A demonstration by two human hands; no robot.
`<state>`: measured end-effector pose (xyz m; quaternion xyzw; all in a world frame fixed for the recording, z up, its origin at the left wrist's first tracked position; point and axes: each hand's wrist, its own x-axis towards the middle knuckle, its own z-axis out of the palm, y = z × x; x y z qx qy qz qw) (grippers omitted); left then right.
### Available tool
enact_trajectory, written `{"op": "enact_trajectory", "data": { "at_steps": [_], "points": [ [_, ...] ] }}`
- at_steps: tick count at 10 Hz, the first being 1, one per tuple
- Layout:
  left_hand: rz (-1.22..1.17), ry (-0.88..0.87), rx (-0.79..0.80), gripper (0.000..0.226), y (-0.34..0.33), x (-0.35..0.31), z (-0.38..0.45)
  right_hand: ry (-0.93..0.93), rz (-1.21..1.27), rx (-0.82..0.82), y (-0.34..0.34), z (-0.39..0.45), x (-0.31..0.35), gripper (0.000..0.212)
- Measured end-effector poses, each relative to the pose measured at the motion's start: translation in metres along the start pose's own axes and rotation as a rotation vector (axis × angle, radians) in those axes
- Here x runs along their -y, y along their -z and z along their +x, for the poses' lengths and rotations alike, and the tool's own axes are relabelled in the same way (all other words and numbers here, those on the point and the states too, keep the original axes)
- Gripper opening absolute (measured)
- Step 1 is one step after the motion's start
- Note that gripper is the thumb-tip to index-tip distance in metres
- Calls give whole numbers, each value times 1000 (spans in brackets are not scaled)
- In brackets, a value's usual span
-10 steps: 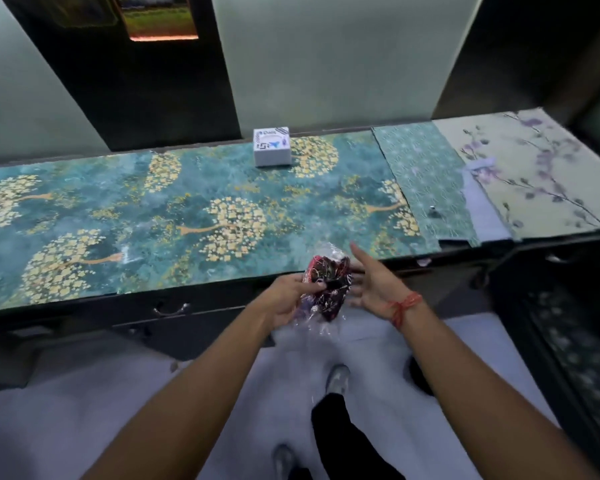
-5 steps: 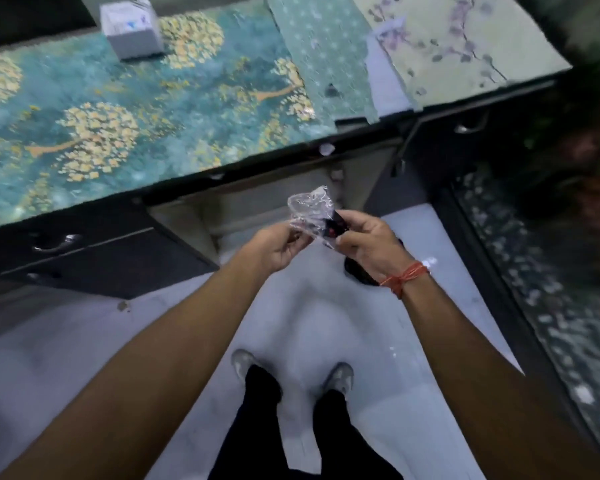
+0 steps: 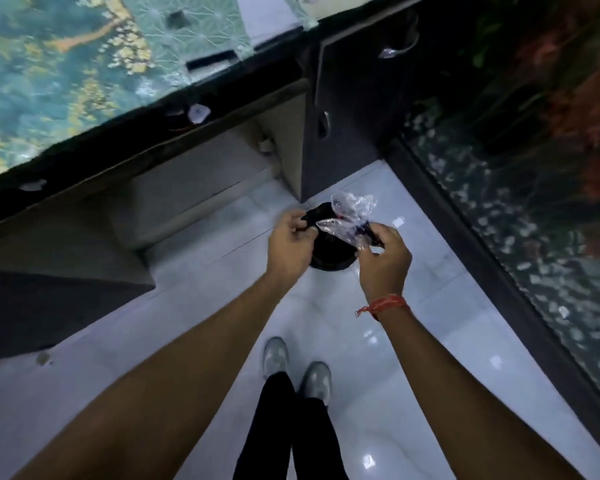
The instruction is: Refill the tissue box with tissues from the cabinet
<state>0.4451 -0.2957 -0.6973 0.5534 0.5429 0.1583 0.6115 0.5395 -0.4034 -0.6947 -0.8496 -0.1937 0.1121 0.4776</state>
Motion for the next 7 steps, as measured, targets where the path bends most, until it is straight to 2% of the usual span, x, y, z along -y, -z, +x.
{"op": "enact_trajectory", "data": {
  "at_steps": [1, 2, 3, 4, 5, 6, 7],
  "points": [
    [137, -45, 96, 42, -37, 62, 67, -32, -22, -98, -55, 22, -80, 29],
    [199, -15, 71, 45, -71, 127, 138, -74, -70, -147, -115, 44, -158, 30],
    [241, 12, 93, 51, -90, 185, 194, -217, -131, -53, -176, 70, -226, 22],
    [257, 45, 139, 55, -97, 225, 230, -278, -313, 303, -228, 86, -284, 51],
    [275, 54, 177, 56, -95, 232, 236, -305, -378, 403, -238, 89, -291, 66],
    [240, 64, 121, 52, -78, 200, 210, -295, -254, 336, -212, 83, -256, 40],
    [153, 80, 43, 46, -53, 151, 168, -382, -21, 308, -170, 68, -186, 38]
  ]
}}
